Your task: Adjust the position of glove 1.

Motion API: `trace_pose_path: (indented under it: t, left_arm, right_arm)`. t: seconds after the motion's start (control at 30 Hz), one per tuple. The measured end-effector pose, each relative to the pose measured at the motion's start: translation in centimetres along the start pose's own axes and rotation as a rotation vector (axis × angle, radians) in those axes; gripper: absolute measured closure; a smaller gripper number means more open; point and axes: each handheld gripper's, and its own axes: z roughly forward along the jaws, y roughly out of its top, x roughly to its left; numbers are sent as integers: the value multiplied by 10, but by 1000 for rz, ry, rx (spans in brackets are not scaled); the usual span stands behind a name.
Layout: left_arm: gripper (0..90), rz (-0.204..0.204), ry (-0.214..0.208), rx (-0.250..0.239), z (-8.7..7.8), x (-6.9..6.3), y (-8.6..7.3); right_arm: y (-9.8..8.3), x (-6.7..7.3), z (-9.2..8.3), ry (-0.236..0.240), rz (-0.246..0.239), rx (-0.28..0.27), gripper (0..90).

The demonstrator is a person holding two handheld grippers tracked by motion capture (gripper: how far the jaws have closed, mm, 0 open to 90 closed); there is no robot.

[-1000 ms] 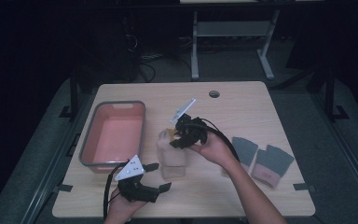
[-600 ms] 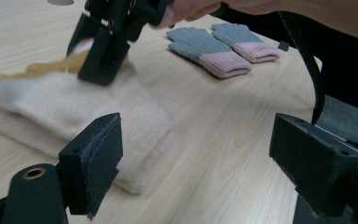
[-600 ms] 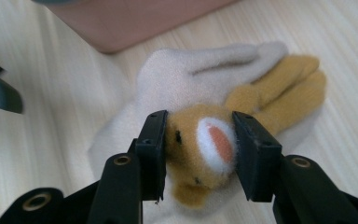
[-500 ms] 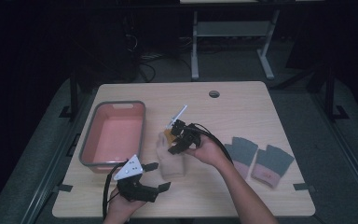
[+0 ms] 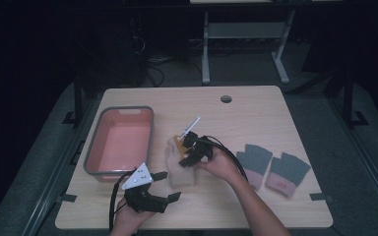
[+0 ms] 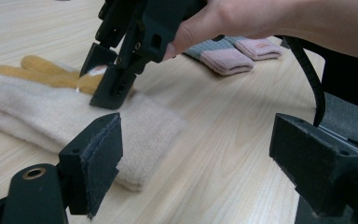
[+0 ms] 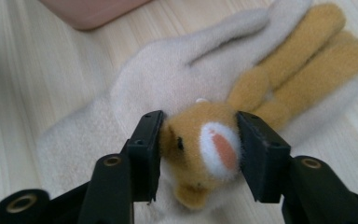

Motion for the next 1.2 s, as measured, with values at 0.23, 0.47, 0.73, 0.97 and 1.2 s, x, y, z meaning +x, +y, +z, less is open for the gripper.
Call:
trace_pose_path:
  t: [0.23,0.47,0.73,0.97,1.2]
  left_arm:
    - [172,-2,2,-1,1,-1,0]
    - [172,-8,1,1,1,0,0]
    - [172,0,4,3,1,0,0]
    - [172,-9,4,2,0,1,0]
    - [171,-23,-6,-10,-1,2,0]
  right_arm:
    - [1,4,-5,-4,-3,-7,458]
    - [4,7,-12,-20,-14,-21,450]
    - [11,10,-16,-35,-34,-35,442]
    - [30,15,-8,-35,-65,-21,437]
    - [43,19,16,-44,-85,28,439]
